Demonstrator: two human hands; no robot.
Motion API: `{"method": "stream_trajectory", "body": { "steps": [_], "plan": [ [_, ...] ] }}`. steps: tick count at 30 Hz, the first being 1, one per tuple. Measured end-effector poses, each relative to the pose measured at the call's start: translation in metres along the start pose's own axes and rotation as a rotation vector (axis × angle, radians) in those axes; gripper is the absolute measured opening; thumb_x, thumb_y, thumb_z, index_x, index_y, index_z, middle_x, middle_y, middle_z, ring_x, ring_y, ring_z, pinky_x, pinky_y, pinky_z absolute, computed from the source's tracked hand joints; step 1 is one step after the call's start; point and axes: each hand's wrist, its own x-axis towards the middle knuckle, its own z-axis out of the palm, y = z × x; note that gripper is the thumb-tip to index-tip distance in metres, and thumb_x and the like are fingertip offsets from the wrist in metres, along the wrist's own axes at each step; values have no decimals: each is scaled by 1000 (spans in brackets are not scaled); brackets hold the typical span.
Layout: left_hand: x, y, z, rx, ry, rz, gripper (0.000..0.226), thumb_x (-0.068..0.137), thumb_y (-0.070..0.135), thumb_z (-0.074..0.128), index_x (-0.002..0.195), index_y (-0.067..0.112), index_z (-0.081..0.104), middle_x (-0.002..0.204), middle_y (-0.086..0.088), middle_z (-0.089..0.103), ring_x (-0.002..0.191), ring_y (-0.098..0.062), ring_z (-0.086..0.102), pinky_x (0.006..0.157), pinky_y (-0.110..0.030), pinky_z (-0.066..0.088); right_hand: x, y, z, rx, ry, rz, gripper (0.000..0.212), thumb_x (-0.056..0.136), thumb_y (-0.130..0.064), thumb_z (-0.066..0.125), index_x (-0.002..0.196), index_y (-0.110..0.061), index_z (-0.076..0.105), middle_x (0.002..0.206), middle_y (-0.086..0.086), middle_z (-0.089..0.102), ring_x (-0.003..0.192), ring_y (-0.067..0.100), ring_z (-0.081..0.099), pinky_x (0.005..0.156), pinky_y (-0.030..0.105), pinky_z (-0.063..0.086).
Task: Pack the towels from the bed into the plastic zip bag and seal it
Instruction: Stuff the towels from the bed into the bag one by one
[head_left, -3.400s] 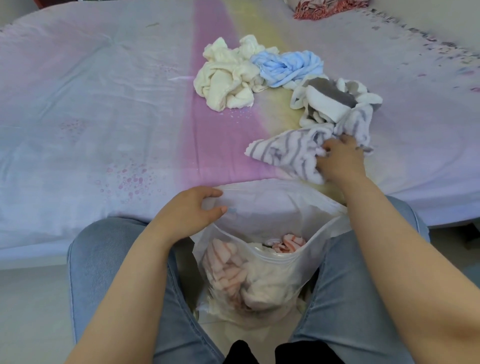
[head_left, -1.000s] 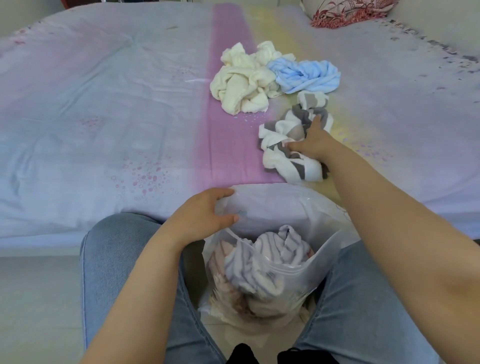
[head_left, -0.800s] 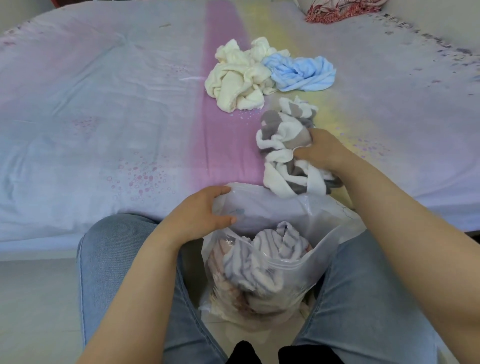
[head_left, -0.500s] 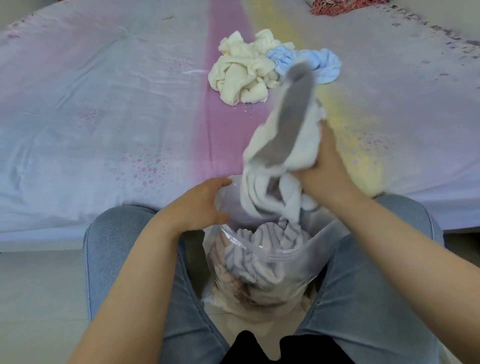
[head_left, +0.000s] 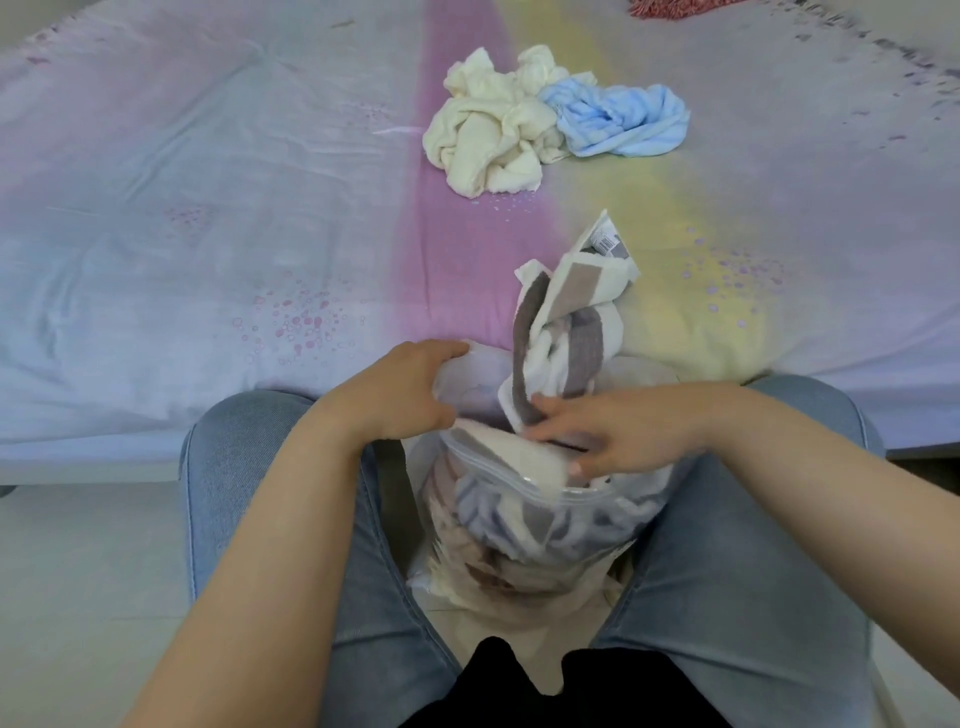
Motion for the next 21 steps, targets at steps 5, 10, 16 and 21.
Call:
{"method": "stream_trajectory", "body": {
  "steps": [5,10,16,21],
  "plan": [
    [-3,-4,4,-23,59,-4,74,83,16,66,147,25,32,151,4,35,136,-13,36,98,-19,29,6,5,-41,420,436,99,21,91,-27,55,108,-22,65,100,1,73,89,20,69,91,43,51],
    [-8,-5,5,-42,130,14,71,80,11,66,142,31,37,150,11,34,128,-10,40,102,-23,34,32,51,-79,317,704,405,115,66,-63,72,151,-23,6,157,10,20,141,30,28,110,44,32],
    [-13,-8,6,-38,239,-82,11,79,20,69,82,29,62,143,7,39,115,-16,53,97,-35,45,43,47,-73,404,803,203,25,78,-13,68,100,-12,57,103,9,58,89,24,54,62,26,42],
    [-19,-12,8,-74,201,-146,27,85,19,64,111,26,65,125,6,58,108,-11,54,86,-22,41,-15,-4,-57,577,905,-156,45,80,-10,69,114,-30,47,104,-10,57,87,7,57,76,21,47]
  ]
}}
